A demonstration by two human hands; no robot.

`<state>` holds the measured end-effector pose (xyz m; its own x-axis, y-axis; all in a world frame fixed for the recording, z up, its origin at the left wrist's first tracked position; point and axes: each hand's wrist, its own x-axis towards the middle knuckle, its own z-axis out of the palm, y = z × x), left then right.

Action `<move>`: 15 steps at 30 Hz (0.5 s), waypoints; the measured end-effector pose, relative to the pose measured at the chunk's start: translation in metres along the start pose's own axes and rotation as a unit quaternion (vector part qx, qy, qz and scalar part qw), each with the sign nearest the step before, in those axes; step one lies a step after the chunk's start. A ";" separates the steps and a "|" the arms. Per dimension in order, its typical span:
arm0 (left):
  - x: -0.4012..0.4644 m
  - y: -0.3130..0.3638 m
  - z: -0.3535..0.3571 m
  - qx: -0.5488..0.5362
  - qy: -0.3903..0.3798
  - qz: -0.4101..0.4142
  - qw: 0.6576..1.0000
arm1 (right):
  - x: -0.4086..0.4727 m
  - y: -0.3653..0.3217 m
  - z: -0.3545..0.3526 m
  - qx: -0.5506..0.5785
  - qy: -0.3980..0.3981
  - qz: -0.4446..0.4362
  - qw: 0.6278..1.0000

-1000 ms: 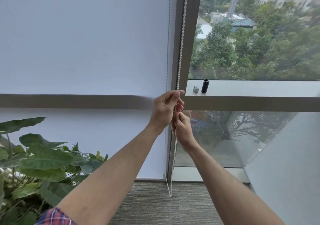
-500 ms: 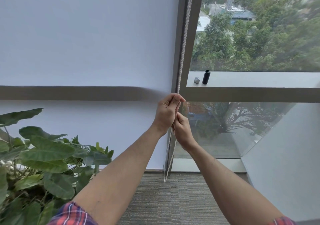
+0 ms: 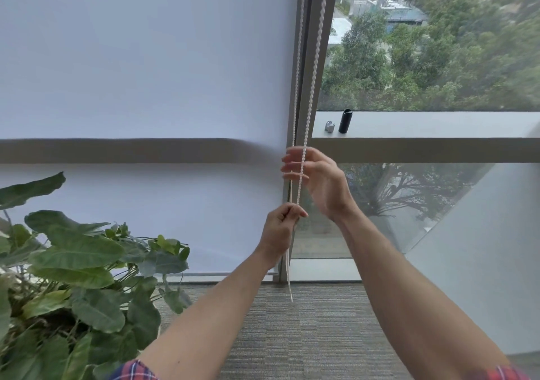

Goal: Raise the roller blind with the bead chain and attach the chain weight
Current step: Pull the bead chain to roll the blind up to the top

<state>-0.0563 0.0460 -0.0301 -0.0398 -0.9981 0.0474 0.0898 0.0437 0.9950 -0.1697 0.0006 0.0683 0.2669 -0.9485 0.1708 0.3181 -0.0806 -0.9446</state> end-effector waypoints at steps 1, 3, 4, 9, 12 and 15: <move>-0.003 -0.004 0.001 0.003 -0.002 -0.005 1.000 | 0.003 -0.007 0.008 0.015 -0.003 -0.022 1.000; -0.006 -0.010 0.002 0.006 0.000 -0.009 1.000 | 0.007 -0.015 0.019 0.022 0.003 -0.061 0.998; -0.006 -0.011 0.002 0.003 0.001 -0.010 1.000 | 0.008 -0.016 0.024 0.020 0.011 -0.075 0.997; -0.006 -0.013 -0.001 0.005 -0.011 -0.007 1.000 | 0.008 -0.006 0.043 -0.062 0.119 -0.104 0.985; -0.001 -0.009 -0.007 0.021 -0.035 -0.014 0.999 | 0.008 -0.005 0.047 -0.054 0.149 -0.107 0.981; 0.002 -0.002 -0.014 0.049 -0.076 -0.021 0.996 | 0.007 0.000 0.046 -0.045 0.151 -0.111 0.981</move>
<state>-0.0424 0.0433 -0.0337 -0.1924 -0.9812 0.0113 -0.0125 0.0140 0.9998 -0.1256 0.0080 0.0826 -0.0865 -0.9510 0.2967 0.2527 -0.3090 -0.9169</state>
